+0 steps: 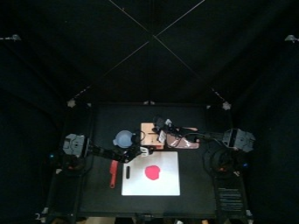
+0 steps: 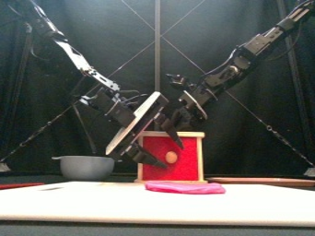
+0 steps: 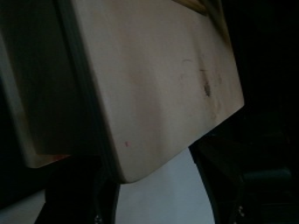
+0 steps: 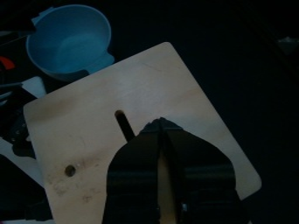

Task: Get the cutter from the drawer then cut the dough then place the extra dough in the bowl
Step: Open the drawer

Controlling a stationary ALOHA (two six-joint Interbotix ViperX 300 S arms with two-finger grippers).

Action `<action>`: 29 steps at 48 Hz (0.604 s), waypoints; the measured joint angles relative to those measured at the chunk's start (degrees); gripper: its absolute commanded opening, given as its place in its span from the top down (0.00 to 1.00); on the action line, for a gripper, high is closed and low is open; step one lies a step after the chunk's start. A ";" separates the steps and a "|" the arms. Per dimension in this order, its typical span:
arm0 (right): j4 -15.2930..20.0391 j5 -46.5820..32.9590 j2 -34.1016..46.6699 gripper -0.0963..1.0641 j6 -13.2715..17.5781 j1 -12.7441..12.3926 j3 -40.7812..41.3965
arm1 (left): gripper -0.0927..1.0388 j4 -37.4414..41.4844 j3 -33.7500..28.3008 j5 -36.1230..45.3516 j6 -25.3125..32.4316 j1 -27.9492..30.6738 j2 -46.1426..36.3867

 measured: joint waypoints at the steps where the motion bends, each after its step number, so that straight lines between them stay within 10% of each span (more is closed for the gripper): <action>1: 0.00 0.09 0.00 0.89 0.00 0.00 0.09 | 0.20 0.00 0.00 0.09 0.09 -0.09 0.00; 29: 0.26 0.53 0.18 0.89 0.00 0.18 -0.09 | 0.28 -0.09 0.00 0.97 0.00 0.18 0.09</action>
